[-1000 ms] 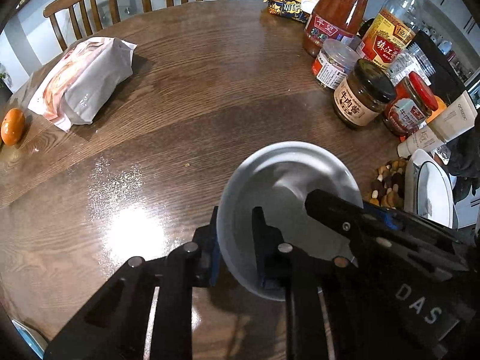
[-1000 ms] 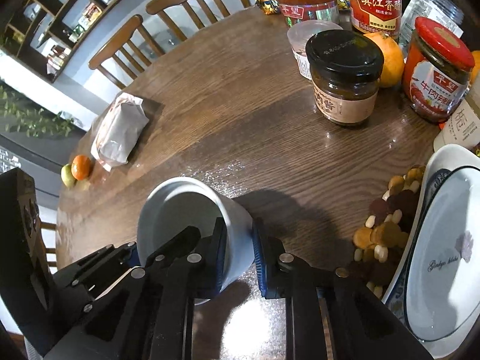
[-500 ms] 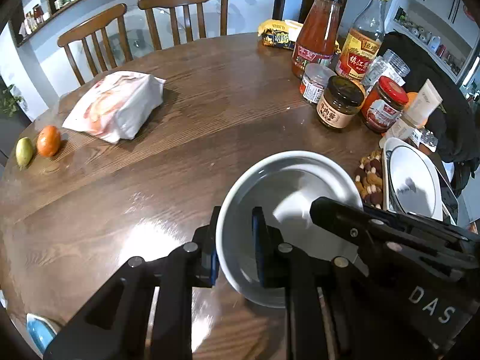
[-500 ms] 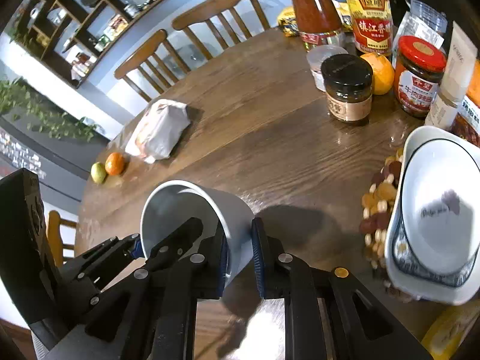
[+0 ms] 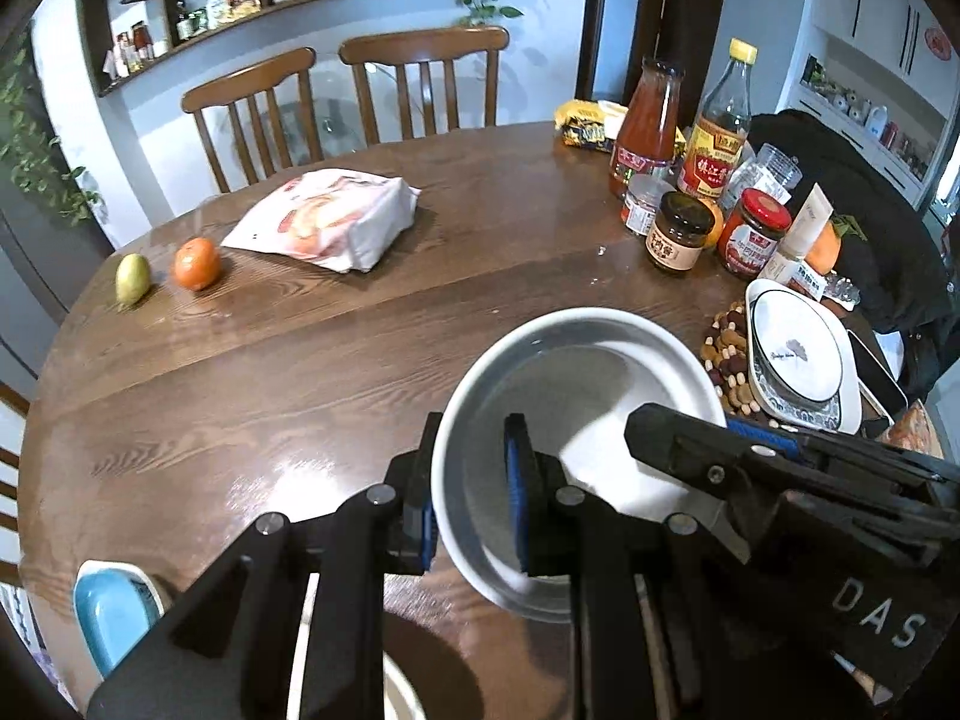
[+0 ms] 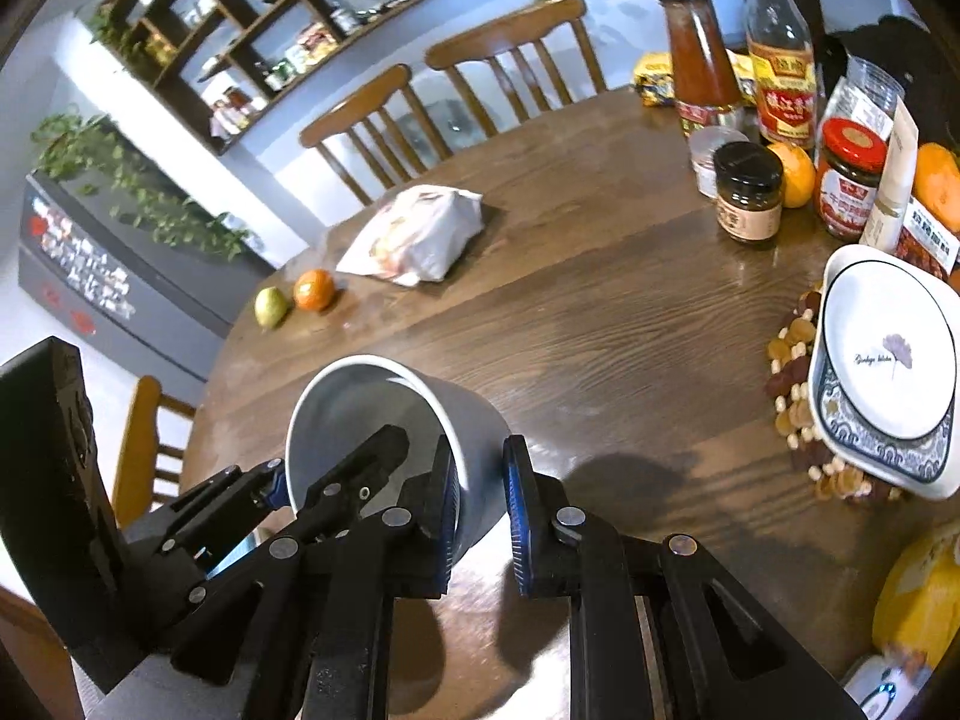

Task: Organize plates and bowls
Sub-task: 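Lift the ramekin with both tools and carry it over the nested bowls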

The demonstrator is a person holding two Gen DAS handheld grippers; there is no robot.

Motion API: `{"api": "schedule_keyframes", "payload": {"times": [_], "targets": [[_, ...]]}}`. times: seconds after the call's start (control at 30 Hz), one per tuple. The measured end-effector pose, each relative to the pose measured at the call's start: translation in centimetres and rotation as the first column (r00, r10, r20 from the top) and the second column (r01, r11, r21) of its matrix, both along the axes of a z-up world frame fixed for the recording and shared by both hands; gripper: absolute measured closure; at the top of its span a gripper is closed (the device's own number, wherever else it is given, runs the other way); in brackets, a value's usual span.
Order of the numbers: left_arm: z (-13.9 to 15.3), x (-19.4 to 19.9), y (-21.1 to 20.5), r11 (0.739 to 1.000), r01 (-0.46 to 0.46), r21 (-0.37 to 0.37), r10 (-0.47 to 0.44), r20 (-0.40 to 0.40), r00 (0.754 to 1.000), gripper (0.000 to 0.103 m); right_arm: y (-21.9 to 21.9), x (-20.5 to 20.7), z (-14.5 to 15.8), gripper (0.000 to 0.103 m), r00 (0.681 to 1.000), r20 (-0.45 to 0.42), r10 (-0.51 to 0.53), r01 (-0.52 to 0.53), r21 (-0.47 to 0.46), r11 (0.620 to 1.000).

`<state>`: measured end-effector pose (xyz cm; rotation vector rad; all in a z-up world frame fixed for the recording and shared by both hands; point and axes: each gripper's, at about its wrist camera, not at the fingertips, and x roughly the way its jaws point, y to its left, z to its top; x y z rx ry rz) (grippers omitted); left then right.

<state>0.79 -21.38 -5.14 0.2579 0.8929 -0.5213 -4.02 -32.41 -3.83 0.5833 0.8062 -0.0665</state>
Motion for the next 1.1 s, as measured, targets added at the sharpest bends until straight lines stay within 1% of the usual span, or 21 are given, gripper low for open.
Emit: {"api": "schedule_keyframes", "payload": {"times": [0.33,0.7,0.93,1.1], "targets": [[1.1,-3.1,5.3,0.998,-0.069,-0.011,0.069,0.039,0.997,0.087,5.0,-1.9,0.7,0.085,0.997,0.037,0.070,-0.069,-0.012,0.998],[1.4,-5.3,11.3,0.989,-0.150,0.001,0.150,0.038,0.988,0.087,11.0,-2.8,1.0,0.085,0.985,0.034,0.172,-0.171,-0.021,0.985],[0.4,-5.9,14.2,0.979,-0.203,0.026,0.203,0.008,0.979,0.087,14.3,-2.3,-0.1,0.085,0.972,0.003,0.234,-0.234,-0.006,0.972],[-1.6,-5.4,15.4,0.974,-0.222,0.036,0.224,-0.060,0.973,0.087,15.5,-1.8,-1.9,0.085,0.967,-0.043,0.252,-0.252,0.009,0.968]]}}
